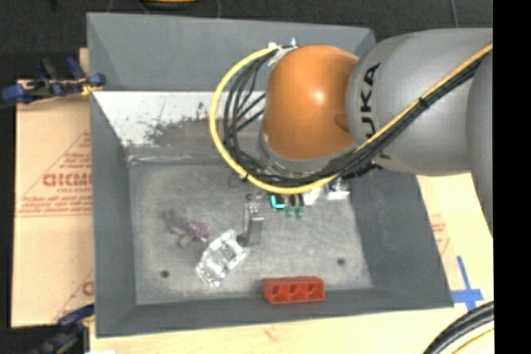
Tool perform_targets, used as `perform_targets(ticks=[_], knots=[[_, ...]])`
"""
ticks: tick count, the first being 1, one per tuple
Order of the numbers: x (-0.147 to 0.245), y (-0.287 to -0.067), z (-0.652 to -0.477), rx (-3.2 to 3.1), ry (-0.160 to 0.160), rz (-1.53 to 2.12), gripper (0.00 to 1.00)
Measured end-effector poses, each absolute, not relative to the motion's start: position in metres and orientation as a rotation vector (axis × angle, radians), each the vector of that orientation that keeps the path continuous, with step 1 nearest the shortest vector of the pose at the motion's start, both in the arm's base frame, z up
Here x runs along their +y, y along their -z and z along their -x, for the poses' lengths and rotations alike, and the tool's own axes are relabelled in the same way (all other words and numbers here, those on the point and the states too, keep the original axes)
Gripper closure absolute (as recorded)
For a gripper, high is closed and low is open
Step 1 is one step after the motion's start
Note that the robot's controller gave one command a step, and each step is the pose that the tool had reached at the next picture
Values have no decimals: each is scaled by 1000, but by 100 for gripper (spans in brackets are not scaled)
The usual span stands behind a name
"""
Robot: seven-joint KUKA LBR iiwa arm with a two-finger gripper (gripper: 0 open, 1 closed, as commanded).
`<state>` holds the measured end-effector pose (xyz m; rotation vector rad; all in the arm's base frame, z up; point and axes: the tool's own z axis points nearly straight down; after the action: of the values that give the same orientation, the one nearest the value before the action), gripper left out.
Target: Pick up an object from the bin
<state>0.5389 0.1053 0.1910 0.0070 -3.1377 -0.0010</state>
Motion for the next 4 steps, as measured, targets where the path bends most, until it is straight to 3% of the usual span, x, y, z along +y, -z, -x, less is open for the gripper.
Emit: perform_targets(ticks=[1,2,3,4], knots=[[138,-151,-530,-3133,3,248,0],[138,-139,-534,-3131,4,336,0],[140,-67,-575,-3137,-2,205,0],[131,-140,-523,-3142,0,175,0]])
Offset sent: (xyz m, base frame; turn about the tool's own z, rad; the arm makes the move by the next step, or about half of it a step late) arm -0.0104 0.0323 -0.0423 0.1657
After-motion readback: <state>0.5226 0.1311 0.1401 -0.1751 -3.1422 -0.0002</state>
